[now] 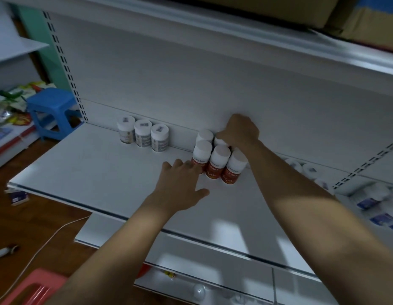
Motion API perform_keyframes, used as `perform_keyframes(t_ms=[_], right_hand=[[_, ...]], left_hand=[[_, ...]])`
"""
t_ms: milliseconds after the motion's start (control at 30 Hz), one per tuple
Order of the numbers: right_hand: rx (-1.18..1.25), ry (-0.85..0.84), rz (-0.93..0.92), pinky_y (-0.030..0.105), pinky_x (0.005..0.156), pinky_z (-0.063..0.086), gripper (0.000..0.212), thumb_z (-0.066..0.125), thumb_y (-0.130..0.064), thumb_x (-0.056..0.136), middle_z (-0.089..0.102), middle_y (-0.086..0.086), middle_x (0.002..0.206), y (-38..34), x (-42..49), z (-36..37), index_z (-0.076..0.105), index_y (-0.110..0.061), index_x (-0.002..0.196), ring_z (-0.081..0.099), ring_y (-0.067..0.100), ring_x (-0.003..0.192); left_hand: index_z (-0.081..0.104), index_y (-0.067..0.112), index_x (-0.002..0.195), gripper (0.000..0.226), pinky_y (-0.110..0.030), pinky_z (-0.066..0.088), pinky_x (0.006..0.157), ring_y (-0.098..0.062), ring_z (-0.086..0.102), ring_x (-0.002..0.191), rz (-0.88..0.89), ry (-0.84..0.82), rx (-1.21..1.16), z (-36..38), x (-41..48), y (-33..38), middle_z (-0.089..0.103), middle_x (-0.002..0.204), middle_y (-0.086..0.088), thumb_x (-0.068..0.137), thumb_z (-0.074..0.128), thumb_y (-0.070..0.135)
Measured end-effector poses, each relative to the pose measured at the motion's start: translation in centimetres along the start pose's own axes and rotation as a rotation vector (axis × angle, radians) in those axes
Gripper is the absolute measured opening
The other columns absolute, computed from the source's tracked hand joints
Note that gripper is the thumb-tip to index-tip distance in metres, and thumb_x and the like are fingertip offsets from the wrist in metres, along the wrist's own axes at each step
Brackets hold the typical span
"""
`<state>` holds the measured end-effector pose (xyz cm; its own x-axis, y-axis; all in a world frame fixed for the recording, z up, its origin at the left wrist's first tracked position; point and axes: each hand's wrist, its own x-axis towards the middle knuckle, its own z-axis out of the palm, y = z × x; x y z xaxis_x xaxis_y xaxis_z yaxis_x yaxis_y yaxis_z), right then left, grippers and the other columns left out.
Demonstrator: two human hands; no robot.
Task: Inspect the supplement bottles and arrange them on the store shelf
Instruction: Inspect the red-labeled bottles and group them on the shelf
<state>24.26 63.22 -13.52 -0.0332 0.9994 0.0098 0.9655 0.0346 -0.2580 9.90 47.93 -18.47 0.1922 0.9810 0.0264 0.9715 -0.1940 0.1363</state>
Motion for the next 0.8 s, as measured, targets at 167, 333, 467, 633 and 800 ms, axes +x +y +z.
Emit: perform_keyframes(t_ms=[167,333,467,633,800], right_hand=[[0.104,0.191,-0.036,0.03,0.071,0.042,0.038,0.07,-0.039,0.077,0.061,0.001,0.096,0.9,-2.1,-5.5,0.06,-0.015,0.104,0.057,0.021,0.088],[0.319,0.305,-0.091,0.02,0.059,0.035,0.021,0.066,-0.033,0.084,0.059,-0.004,0.092,2.7,-7.2,-9.5,0.056,-0.021,0.097,0.055,0.014,0.084],[0.47,0.314,-0.06,0.017,0.061,0.042,0.016,0.068,-0.035,0.085,0.062,-0.011,0.085,5.1,-13.0,-9.9,0.061,-0.024,0.095,0.058,0.004,0.074],[0.735,0.297,0.07,0.017,0.067,0.05,0.012,0.072,-0.028,0.08,0.071,-0.017,0.09,8.1,-19.5,-7.7,0.072,-0.031,0.092,0.066,0.0,0.081],[0.924,0.181,0.23,0.024,0.064,0.054,0.022,0.078,-0.024,0.078,0.074,-0.003,0.089,10.9,-23.9,-4.9,0.073,-0.017,0.098,0.068,0.007,0.078]], left_hand=[[0.05,0.023,0.122,0.053,-0.038,0.037,0.089,-0.023,0.051,0.11,0.019,0.064,-0.008,-1.1,0.2,1.0,0.058,0.118,0.001,0.088,0.05,0.063],[0.052,0.023,0.118,0.05,-0.037,0.039,0.087,-0.021,0.053,0.107,0.056,0.171,-0.068,-3.0,-0.3,2.9,0.059,0.115,0.003,0.087,0.05,0.063],[0.043,0.027,0.131,0.056,-0.036,0.035,0.095,-0.02,0.047,0.118,0.07,0.163,-0.136,-4.0,-1.9,5.1,0.053,0.125,0.004,0.088,0.05,0.063],[0.005,0.032,0.151,0.096,-0.036,0.029,0.111,-0.017,0.021,0.142,0.181,0.029,-0.377,-2.8,-4.7,7.5,0.012,0.158,0.009,0.082,0.067,0.056],[-0.032,0.048,0.139,0.131,-0.024,0.019,0.115,-0.009,0.011,0.145,0.316,-0.091,-0.465,-1.1,-7.8,9.6,-0.024,0.147,0.037,0.071,0.079,0.053]])
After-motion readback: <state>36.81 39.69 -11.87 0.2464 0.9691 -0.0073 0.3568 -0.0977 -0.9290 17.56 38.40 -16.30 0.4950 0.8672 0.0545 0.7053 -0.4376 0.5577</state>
